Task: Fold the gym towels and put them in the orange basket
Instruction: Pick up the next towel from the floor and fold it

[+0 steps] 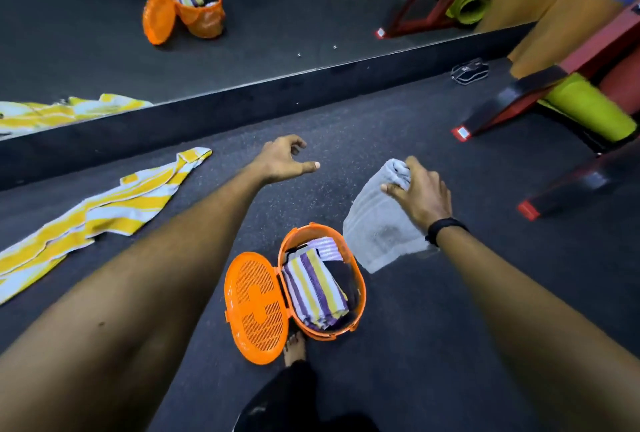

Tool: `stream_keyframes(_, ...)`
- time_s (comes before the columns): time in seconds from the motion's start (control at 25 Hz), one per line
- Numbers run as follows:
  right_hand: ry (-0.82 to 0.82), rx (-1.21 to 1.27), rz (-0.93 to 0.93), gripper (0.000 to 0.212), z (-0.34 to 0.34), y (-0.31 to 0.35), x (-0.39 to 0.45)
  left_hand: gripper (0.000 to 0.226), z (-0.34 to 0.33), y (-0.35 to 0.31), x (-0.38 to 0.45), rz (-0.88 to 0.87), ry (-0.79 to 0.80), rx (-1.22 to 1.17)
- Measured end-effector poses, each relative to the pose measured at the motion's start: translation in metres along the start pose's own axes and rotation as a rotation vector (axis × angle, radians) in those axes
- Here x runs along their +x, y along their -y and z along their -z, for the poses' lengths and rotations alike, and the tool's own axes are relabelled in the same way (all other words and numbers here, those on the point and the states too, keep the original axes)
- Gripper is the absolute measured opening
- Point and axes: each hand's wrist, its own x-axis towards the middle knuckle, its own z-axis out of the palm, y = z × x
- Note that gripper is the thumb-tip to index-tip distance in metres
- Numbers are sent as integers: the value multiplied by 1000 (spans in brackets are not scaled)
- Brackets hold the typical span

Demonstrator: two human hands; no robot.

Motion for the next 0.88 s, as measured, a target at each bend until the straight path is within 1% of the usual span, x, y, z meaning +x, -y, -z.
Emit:
stream_keyframes(0.12,40,34,-31,38,-44,-15,19,63,-20,22,21,72,18,-14)
stream_keyframes(0.2,71,54,-49,37,-80,-31,30,65,-45,42,38,114,48,5)
stream_keyframes(0.32,111,79,-80,36,-146,-67,44,69,-98,81,65,187,97,27)
stream_keyframes(0.48,146,209,-180,32,-249,-120,58,72,-175,138,99,235,153,62)
stream_keyframes(0.56,116,342,-226,28,-303,-144,63,72,-215,165,118,239,178,90)
stream_keyframes(0.64,1,538,-318,29,-348,-164,63,70,-254,188,141,224,173,119)
stream_keyframes(0.72,-91,724,-459,31,-396,-190,54,70,-291,210,161,194,144,148)
stream_keyframes(0.76,-72,788,-546,32,-425,-208,44,69,-309,220,168,177,144,156)
stream_keyframes(0.8,3,808,-637,33,-458,-230,35,68,-331,232,176,163,161,174)
stream_keyframes(0.88,252,736,-780,35,-511,-268,19,71,-375,256,187,108,204,265)
